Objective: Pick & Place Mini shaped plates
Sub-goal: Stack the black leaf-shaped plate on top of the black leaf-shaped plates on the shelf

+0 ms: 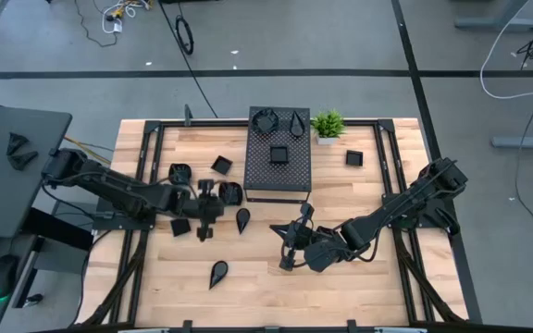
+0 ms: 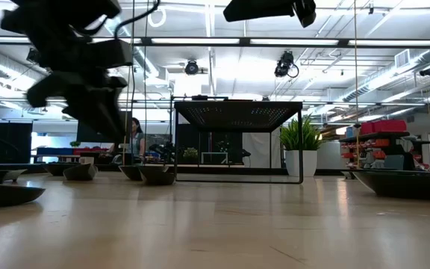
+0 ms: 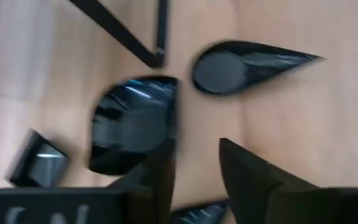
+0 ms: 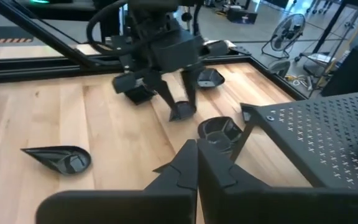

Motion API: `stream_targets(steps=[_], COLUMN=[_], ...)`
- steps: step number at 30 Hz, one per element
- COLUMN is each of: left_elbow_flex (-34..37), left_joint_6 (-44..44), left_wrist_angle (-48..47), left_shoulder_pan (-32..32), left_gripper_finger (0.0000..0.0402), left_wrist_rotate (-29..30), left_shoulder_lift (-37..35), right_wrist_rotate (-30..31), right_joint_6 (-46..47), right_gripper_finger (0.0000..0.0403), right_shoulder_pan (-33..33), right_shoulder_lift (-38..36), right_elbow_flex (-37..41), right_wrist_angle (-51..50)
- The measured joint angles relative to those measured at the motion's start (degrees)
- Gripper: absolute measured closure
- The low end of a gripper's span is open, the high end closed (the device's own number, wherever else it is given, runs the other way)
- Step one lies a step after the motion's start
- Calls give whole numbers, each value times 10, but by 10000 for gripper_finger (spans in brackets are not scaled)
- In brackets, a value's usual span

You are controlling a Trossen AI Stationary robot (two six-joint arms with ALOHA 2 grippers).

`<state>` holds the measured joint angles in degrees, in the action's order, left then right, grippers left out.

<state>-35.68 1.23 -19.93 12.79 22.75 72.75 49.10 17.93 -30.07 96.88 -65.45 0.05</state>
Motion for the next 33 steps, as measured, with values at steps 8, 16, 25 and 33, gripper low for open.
stream_targets(steps=[8,16,25,33], left_elbow_flex=[5,5,5,3], left_joint_6=[-157,-163,-150,-124], left_wrist_angle=[65,91,115,113], left_shoulder_pan=[-73,-75,-74,-41], left_gripper_finger=[226,255,344,394], left_wrist_rotate=[-77,-54,-39,-26], left_shoulder_lift=[51,124,147,146], right_wrist_rotate=[0,0,0,0], right_joint_6=[0,5,7,9], right_gripper_finger=[400,393,392,392], right_shoulder_pan=[9,9,9,9], right_shoulder_lift=[0,0,0,0], right_elbow_flex=[0,0,0,0], right_wrist_angle=[3,5,4,3])
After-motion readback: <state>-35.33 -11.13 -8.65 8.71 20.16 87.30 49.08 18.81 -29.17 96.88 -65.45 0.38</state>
